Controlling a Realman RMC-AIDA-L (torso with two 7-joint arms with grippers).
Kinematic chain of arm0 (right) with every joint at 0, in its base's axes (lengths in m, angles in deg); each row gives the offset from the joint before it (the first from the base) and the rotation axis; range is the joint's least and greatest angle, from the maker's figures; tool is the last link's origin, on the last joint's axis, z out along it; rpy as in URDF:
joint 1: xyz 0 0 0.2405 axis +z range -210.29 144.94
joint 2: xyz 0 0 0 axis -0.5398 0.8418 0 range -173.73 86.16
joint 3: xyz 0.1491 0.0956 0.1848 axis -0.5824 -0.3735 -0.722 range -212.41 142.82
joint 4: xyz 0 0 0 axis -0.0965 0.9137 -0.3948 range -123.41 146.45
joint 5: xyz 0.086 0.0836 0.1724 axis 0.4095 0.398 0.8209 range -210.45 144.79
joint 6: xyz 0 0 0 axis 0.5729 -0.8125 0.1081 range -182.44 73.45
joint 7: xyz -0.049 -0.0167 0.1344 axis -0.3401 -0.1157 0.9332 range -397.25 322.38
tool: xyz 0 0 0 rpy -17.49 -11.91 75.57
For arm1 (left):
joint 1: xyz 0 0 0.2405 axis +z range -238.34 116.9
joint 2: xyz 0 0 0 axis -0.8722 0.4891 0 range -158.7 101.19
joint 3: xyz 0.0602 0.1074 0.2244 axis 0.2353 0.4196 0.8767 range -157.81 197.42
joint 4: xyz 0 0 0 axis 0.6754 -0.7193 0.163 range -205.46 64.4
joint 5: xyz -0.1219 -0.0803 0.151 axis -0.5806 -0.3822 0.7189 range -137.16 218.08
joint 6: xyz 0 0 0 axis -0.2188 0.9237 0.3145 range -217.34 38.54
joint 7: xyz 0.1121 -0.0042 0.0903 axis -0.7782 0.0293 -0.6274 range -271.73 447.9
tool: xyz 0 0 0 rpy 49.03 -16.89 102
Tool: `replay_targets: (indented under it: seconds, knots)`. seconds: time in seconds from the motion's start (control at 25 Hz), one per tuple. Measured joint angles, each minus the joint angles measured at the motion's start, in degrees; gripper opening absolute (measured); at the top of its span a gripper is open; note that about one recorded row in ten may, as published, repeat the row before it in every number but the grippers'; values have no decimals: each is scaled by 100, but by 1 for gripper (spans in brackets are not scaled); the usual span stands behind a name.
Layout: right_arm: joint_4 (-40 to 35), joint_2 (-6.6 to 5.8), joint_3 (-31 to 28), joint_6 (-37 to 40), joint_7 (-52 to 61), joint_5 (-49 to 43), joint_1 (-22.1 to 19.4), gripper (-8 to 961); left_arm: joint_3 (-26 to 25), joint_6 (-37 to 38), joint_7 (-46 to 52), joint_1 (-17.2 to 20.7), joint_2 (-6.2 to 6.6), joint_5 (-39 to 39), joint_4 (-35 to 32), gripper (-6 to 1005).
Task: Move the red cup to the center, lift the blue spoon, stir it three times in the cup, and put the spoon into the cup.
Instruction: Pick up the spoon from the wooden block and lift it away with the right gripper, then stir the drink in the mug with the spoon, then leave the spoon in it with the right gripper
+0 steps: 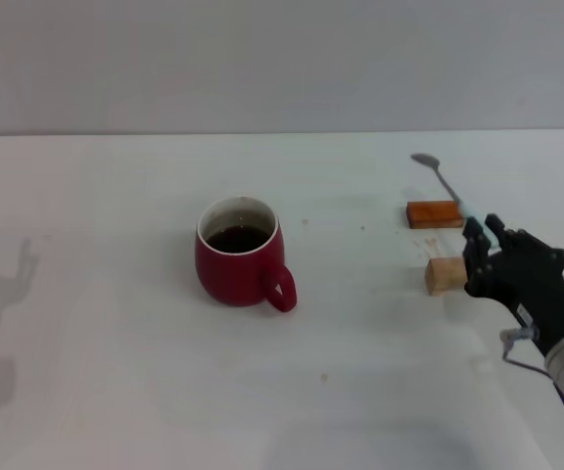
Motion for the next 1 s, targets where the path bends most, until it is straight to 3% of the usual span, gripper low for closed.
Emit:
replay_targets:
  seconds: [0.12,0.16,0.24,0.28,0.32,0.36,0.4,0.44,0.48,0.52,0.56,0.6,0.64,0.76,0.92,0.96,1.0]
  knots:
    - [602,-141,-655,-753,-801,14,-234,160,-10,-4,0,-9,0,0,-1,834]
    - [985,-166,-1246,-1454,-1463,24,-507,160,-12,-6,0,-8,0,-4,-1,834]
    - [1162,-137,-1572,-1812,-1798,25,-695,160,-22,-8,0,-2,0,0,-1,834]
    - [1463,-20,-2220,-2494,-2437,26,-1045,160,-24,-8,0,0,0,0,-1,834]
    - [1463,-20,-2220,-2494,-2437,26,-1045,160,-24,-8,0,0,0,0,-1,834]
    - [1740,175,-2926,-3240,-3067,26,-1429,160,-26,-8,0,3,0,-1,-1,834]
    - [1740,175,-2926,-3240,-3067,26,-1429,160,-26,-8,0,3,0,-1,-1,834]
    - [1960,407,-3574,-4017,-3532,25,-1783,160,-27,-6,0,6,7,-3,-1,834]
    - [1960,407,-3574,-4017,-3532,25,-1783,160,-27,-5,0,6,8,-4,-1,833]
    - [2039,511,-3866,-4434,-3703,11,-1923,160,-28,-5,0,6,8,-6,-1,833]
    - [2152,699,-4406,-5180,-3822,-123,-2118,160,-28,-5,0,6,7,-6,-1,833]
    - [2152,699,-4406,-5180,-3822,-123,-2118,160,-28,-5,0,6,7,-6,-1,833]
    - [2210,811,-4765,-5692,-3807,-272,-2191,160,-29,-4,0,4,9,-8,-1,833]
    - [2236,883,-5143,-6263,-3737,-350,-2193,160,-37,0,0,-1,13,-10,-1,833]
    - [2160,900,-5381,-6663,-3426,-598,-2079,159,-38,3,0,0,17,-10,-1,834]
    - [2089,935,-5556,-6941,-2805,-1229,-1962,159,-37,3,0,4,18,-8,-1,834]
    - [2052,1059,-5757,-7227,-2155,-2162,-1870,159,-32,2,0,8,18,-7,-1,834]
